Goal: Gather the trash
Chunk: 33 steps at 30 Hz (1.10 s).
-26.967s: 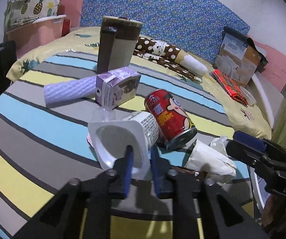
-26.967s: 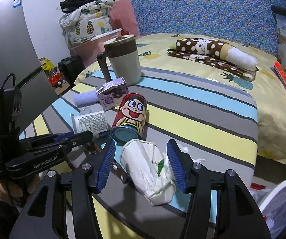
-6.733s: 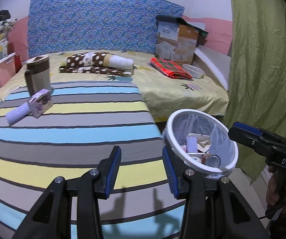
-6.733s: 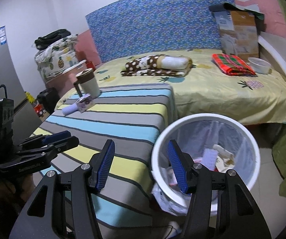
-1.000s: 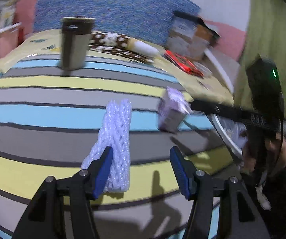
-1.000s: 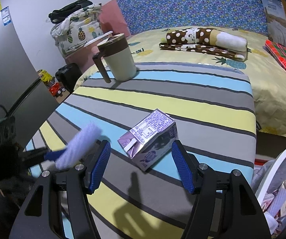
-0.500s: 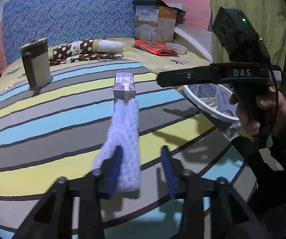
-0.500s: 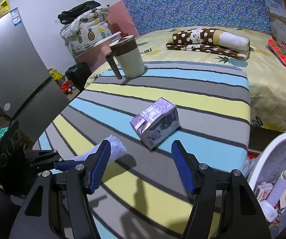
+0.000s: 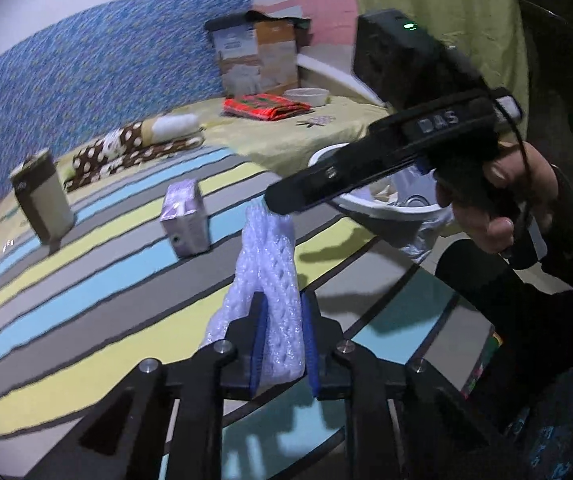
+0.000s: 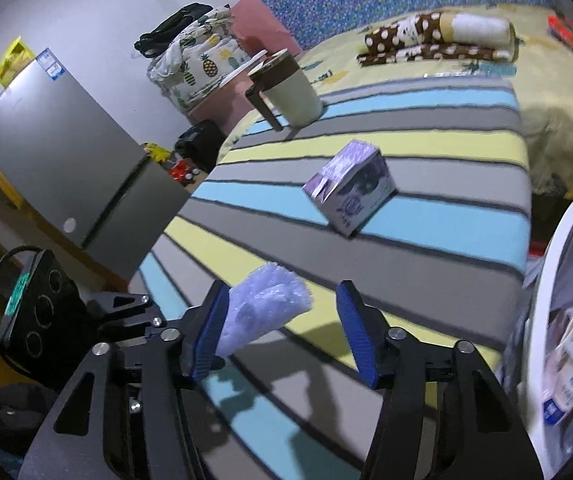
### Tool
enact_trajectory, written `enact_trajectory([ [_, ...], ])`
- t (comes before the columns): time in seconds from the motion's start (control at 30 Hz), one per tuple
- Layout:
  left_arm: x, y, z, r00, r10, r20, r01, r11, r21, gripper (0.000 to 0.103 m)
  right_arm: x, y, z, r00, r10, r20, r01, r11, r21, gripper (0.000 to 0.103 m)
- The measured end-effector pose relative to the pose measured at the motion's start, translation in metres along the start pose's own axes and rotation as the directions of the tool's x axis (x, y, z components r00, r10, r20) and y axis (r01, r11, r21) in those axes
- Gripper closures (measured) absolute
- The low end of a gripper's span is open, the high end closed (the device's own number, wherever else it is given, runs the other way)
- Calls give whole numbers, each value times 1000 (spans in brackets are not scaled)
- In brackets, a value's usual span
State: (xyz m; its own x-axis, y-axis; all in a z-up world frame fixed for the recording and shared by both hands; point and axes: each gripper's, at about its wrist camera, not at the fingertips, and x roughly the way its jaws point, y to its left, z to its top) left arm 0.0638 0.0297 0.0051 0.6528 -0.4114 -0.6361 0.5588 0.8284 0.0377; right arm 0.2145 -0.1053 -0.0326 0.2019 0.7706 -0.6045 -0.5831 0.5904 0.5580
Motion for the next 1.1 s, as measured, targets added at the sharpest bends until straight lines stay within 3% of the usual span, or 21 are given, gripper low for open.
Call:
enact_trajectory([
  [0.2, -1, -8, 2, 1000, -1, 5, 1, 1000, 28, 85, -3, -5, -8, 999, 46, -9, -46, 998, 36, 82],
  [0.3, -1, -7, 1, 1000, 4, 7, -4, 1000, 15, 85, -6, -4, -9, 999, 34, 1, -34, 999, 27, 89],
  [0.4, -1, -3, 2, 1000, 15, 20, -14, 1000, -16, 84, -10, -6, -9, 1000, -13, 18, 13, 1000, 16, 91],
  [0.5, -4, 5, 2, 999, 17, 36, -15, 998, -59, 65, -11, -11, -6, 998, -54, 25, 53, 998, 22, 91],
  [0.67, -4, 16, 2, 998, 45, 39, -40, 993, -111, 47, -9, -12, -6, 999, -47, 16, 46, 999, 25, 91],
  [0.8, 2, 14, 1, 1000, 8, 26, -5, 993, -120, 45, -6, -9, -5, 1000, -17, 4, 17, 1000, 22, 91],
  [0.93, 9, 10, -2, 1000, 28, -1, -28, 992, -120, 47, -2, -5, -4, 1000, 2, -11, -2, 1000, 13, 91],
  [1.03, 17, 11, -5, 997, 61, -43, -67, 989, -133, 74, 0, -3, -4, 1000, 16, -21, -16, 1000, 11, 91],
  [1.1, 21, 12, -8, 996, 71, -58, -80, 985, -153, 80, 1, -3, -3, 999, 24, -25, -23, 1000, 18, 87],
])
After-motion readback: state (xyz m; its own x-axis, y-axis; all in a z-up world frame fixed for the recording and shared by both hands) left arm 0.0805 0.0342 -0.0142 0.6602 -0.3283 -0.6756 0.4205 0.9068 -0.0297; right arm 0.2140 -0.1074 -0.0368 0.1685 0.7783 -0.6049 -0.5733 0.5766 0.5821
